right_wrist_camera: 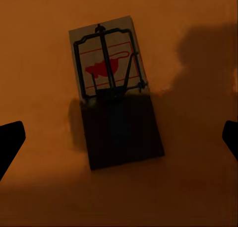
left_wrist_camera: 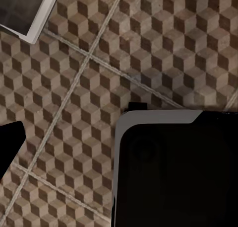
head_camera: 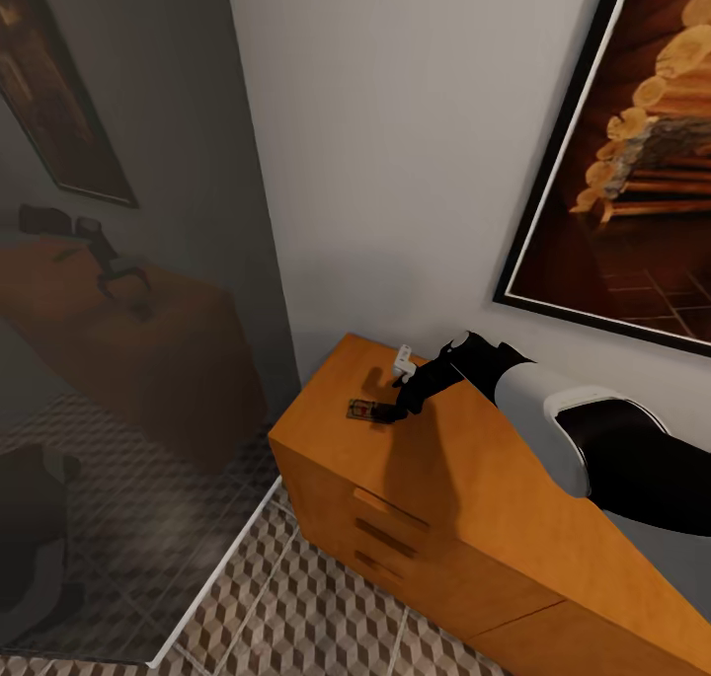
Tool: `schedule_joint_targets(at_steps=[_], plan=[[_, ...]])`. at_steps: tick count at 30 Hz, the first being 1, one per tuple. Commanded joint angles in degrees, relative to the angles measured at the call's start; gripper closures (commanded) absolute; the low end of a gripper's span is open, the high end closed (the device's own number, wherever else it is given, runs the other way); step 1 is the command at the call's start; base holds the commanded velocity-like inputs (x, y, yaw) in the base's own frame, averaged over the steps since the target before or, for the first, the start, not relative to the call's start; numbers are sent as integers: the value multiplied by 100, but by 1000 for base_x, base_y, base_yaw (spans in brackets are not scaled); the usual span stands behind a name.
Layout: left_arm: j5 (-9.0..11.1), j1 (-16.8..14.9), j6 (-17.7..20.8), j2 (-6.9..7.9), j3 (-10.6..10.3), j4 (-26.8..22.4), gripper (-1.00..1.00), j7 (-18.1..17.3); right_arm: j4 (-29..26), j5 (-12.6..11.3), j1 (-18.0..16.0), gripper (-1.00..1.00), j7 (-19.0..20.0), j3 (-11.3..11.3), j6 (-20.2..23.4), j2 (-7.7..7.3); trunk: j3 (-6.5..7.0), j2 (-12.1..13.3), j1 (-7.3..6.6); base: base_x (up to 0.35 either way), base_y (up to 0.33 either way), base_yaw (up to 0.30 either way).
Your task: Take the four mousetraps from the cabinet in the bathroom and place them on the bathroom floor. Make sure all four end up on the same floor surface, and ensure that at least two of them are either under or directly next to the same bathroom sink.
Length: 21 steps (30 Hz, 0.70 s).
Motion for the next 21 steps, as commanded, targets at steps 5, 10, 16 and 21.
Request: schedule_joint_targets(at_steps=[5,10,16,21], plan=[[52,-9,-37,2,-51,22,-100,3,-8,-53,-3,-100,24,40,59,-13,-10,-8,3,77,0,0],[52,-8,-37,2,-51,22,-100,4,-8,-45,-3,-100,2,42,67,-12,-10,-8,3,11,0,0],[51,-5,-37,2,-51,21,-100,4,-8,-44,-3,-100,-10,44,75,-10,-10,-8,3,1,0,0],[50,-5,-37,2,-51,21,-100,3,-8,-42,-3,-100,-47,46,76,-5,-10,-8,3,0,0,0]])
